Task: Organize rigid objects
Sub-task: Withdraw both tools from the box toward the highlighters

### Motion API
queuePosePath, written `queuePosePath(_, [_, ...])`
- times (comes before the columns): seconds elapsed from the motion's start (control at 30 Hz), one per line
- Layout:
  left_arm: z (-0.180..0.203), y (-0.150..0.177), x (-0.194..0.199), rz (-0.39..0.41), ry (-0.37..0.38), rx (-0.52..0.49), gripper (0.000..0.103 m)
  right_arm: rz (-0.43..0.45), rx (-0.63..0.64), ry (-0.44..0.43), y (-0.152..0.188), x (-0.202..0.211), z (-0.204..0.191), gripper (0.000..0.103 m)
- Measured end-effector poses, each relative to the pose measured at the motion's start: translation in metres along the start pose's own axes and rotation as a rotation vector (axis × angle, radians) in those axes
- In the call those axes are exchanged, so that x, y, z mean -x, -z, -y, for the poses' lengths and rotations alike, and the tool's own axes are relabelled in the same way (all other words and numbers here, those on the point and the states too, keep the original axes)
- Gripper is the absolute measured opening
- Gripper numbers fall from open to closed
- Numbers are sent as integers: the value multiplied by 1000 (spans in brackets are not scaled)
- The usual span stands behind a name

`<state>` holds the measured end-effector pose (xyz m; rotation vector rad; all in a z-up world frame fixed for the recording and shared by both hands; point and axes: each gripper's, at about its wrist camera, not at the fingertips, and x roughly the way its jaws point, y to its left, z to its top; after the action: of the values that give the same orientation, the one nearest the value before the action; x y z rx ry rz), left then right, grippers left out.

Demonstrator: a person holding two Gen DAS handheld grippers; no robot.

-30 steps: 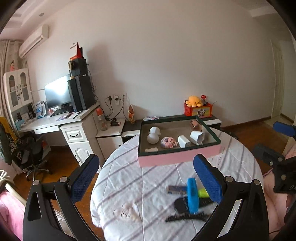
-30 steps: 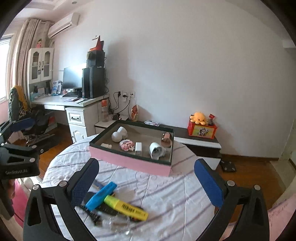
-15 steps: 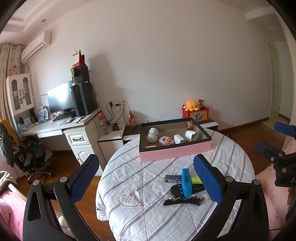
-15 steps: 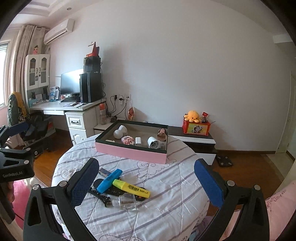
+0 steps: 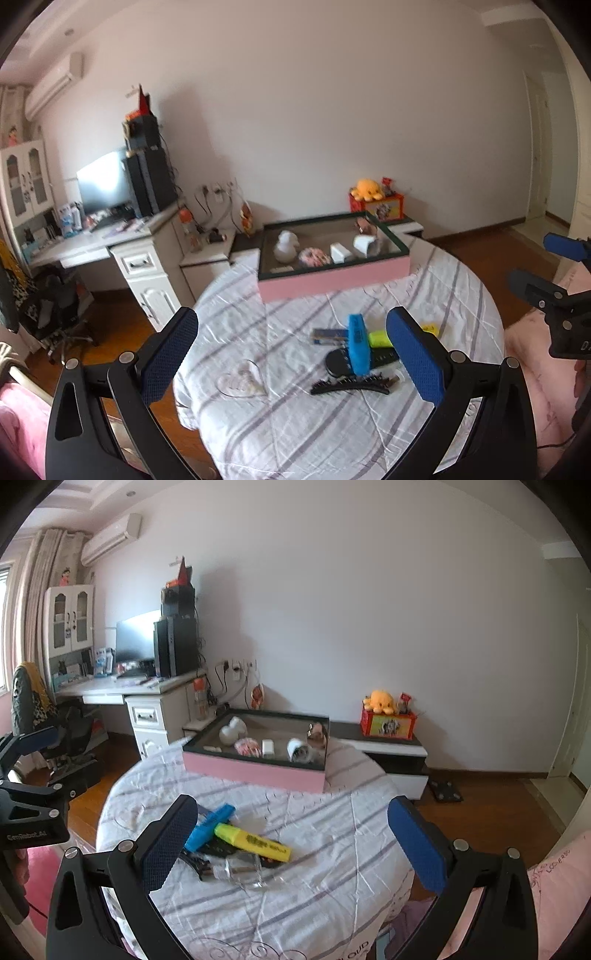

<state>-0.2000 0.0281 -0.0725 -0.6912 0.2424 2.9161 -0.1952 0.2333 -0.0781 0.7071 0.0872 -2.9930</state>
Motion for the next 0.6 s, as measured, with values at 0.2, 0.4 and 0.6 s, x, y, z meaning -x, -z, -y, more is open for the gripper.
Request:
queuePosePath(0.2, [17,23,-51,-141,79,-15,103,-104,-23,6,20,-36,12,103])
queuePosePath(0.4, [31,42,-100,-240,103,-25,103,-186,-53,0,39,-67,25,103])
queuePosePath(0.6, [37,47,-136,-307,151,-23,85,-242,-77,-16,50,-94,35,103])
